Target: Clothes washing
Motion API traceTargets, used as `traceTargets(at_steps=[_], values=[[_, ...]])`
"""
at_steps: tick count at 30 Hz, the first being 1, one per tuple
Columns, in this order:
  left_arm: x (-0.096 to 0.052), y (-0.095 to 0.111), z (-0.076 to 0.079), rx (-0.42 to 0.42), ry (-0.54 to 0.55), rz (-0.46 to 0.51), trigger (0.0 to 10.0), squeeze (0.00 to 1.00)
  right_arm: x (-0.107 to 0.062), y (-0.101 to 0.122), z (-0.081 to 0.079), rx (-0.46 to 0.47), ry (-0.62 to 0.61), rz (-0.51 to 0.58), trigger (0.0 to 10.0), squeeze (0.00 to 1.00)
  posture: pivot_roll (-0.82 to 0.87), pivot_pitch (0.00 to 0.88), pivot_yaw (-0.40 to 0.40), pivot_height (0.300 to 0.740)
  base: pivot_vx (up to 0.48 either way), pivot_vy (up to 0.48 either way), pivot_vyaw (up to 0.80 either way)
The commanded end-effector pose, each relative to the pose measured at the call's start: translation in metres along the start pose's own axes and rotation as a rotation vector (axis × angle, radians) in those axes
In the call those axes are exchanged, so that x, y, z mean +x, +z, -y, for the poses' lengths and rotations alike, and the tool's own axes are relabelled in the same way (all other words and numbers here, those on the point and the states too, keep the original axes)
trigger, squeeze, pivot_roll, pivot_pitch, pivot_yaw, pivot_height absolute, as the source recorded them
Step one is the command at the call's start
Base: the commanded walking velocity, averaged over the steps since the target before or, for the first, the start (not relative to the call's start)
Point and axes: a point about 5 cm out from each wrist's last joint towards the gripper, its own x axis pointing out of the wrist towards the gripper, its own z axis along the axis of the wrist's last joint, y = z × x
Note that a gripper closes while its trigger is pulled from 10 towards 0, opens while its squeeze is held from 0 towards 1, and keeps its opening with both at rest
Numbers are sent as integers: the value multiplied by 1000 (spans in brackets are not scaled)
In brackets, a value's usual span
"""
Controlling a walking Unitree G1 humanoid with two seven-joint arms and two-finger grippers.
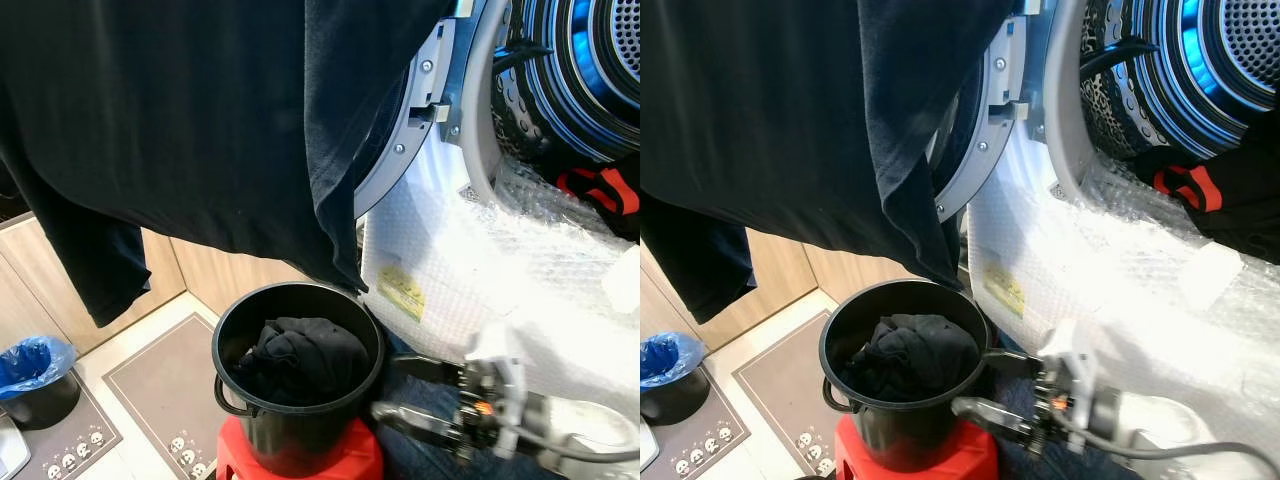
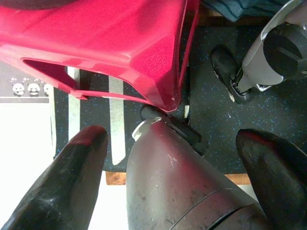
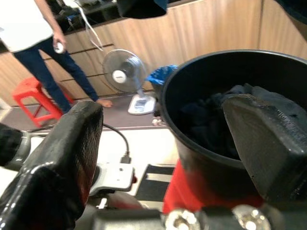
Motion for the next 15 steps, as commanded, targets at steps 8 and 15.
traceTargets(at_steps=[8, 15], values=[[-2, -20, 10, -20, -28, -74, 10000, 0, 32, -24, 21, -107, -197, -108, 10000, 0, -124, 24, 11, 740, 0, 0, 0], [-2, -24, 14, -38, -34, -81, 10000, 0, 59, -27, 29, -137, -342, -101, 10000, 0, -110, 0, -9, 740, 0, 0, 0]])
